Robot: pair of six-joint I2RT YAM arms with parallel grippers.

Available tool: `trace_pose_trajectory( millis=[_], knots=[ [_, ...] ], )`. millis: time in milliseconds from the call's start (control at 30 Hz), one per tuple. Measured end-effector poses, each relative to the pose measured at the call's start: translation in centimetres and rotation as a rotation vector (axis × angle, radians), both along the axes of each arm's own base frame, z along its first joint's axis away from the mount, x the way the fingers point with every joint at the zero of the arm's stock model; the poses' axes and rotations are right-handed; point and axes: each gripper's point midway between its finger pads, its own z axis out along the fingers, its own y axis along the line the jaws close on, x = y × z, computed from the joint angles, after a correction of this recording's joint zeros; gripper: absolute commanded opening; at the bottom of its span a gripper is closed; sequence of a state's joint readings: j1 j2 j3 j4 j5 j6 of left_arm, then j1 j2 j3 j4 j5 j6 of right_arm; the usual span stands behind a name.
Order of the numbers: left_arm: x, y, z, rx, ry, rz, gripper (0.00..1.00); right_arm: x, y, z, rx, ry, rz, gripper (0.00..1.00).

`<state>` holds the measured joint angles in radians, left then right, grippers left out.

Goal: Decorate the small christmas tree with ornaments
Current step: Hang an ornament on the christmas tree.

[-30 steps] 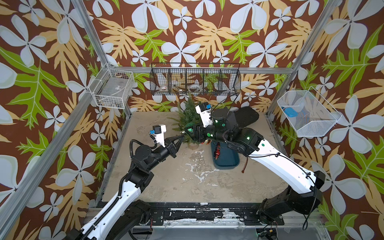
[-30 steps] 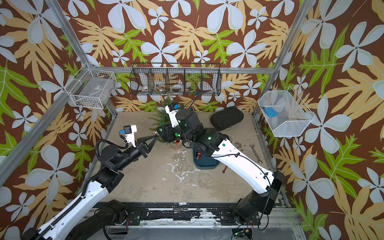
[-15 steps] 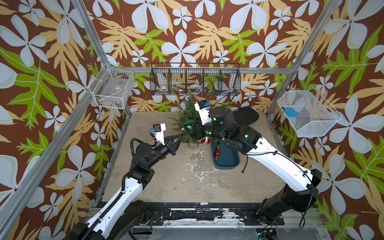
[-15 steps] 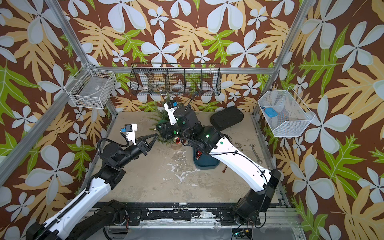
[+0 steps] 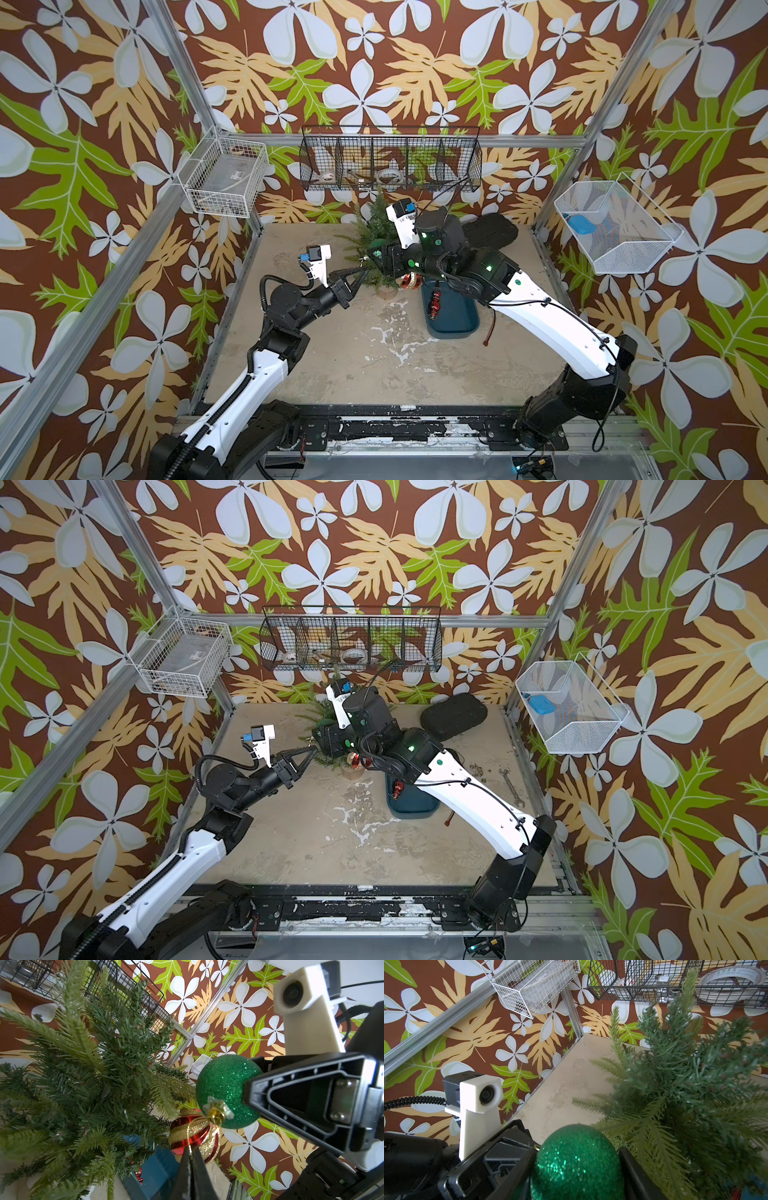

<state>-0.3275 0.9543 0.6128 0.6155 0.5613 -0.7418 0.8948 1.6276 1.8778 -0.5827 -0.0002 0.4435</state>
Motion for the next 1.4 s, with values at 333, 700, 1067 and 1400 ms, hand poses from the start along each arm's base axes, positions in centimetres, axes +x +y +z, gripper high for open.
trace_pose_trajectory(
  millis=[333,700,1067,1400],
  knots=[
    [-0.1,-0.4,0.0,-0.023,0.007,-0.043,0.0,0.0,-0.4,-0.7,-0.033,0.016,-0.011,0.59],
    [0.2,-0.4,-0.2,-0.04,0.019,-0.062,0.0,0.2,-0.8,-0.3,-0.036,0.004,-0.033,0.59],
    [1.0,-0.5,-0.8,-0.066,0.049,-0.083,0.0,0.9,-0.9,-0.7,-0.058,0.007,-0.056,0.59],
    [1.2,-1.0,-0.8,-0.085,0.062,-0.133,0.0,1.1,-1.6,-0.6,-0.067,0.005,-0.078,0.59]
  ],
)
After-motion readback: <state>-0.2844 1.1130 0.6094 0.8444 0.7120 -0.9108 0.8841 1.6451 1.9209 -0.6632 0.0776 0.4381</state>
